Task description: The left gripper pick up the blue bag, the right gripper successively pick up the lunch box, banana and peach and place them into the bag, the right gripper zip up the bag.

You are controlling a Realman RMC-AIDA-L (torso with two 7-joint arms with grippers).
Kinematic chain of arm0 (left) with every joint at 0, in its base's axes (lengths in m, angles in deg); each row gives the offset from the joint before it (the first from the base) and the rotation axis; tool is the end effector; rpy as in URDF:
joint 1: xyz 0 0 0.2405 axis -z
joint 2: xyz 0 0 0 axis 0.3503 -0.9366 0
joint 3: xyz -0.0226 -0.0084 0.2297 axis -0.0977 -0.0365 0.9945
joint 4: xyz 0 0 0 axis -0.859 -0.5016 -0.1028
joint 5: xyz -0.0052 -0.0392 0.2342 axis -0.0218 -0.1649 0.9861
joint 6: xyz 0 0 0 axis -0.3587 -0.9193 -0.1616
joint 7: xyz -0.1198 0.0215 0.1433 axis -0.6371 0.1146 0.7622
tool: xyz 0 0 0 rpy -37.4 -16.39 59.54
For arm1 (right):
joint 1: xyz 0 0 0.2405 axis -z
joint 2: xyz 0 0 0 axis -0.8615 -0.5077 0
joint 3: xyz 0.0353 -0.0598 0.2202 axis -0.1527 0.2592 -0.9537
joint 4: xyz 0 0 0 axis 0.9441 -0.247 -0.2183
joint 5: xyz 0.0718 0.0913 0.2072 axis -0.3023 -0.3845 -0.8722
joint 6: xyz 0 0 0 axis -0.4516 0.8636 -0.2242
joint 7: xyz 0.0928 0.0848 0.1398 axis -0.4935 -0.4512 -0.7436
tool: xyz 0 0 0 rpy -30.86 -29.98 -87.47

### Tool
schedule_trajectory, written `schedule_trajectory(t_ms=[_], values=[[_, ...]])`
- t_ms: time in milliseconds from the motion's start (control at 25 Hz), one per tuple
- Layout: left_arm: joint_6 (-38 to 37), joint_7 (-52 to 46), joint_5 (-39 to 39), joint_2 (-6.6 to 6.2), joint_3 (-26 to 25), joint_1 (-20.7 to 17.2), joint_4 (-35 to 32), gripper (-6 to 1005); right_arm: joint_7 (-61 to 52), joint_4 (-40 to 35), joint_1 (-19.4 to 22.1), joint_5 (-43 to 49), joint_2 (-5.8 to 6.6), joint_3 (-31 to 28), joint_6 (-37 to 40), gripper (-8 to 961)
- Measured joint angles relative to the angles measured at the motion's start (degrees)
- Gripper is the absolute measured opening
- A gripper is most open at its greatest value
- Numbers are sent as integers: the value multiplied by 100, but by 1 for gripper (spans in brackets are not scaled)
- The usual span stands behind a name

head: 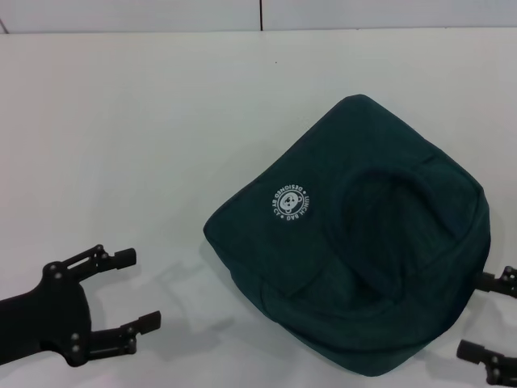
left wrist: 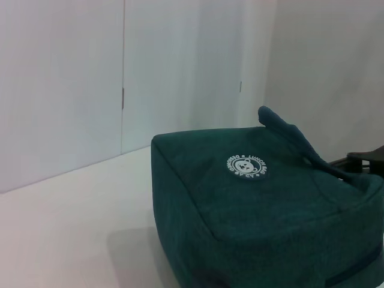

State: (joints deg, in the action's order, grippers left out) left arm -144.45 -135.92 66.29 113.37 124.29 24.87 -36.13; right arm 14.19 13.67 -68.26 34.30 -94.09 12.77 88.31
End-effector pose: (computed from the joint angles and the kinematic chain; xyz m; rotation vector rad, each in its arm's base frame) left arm -0.3113 0.2252 0.0017 -2.6367 -0.4022 -0.7700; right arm 0.3077 0.2207 -0.0137 -2.6469 0.3480 0.9457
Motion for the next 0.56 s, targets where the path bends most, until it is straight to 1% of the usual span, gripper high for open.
schedule_trajectory(t_ms=[120, 280, 360, 440, 560], values=[[-10, 0, -15, -1, -10, 2, -2, 890, 1, -3, -55, 153, -86, 5, 82, 872], [-12, 0, -20, -2, -19, 3, -3, 890, 3, -9, -194, 355, -252, 12, 106, 872], [-8, 4, -27, -6, -23, 3, 4, 890, 7, 5, -282, 427, -316, 12, 40, 872], [-1, 12, -35, -7, -24, 3, 4, 890, 10, 73, -387, 447, -344, 12, -30, 872], [10, 20, -44, -8, -24, 3, -4, 890, 16, 119, -468, 438, -356, 11, -66, 872]])
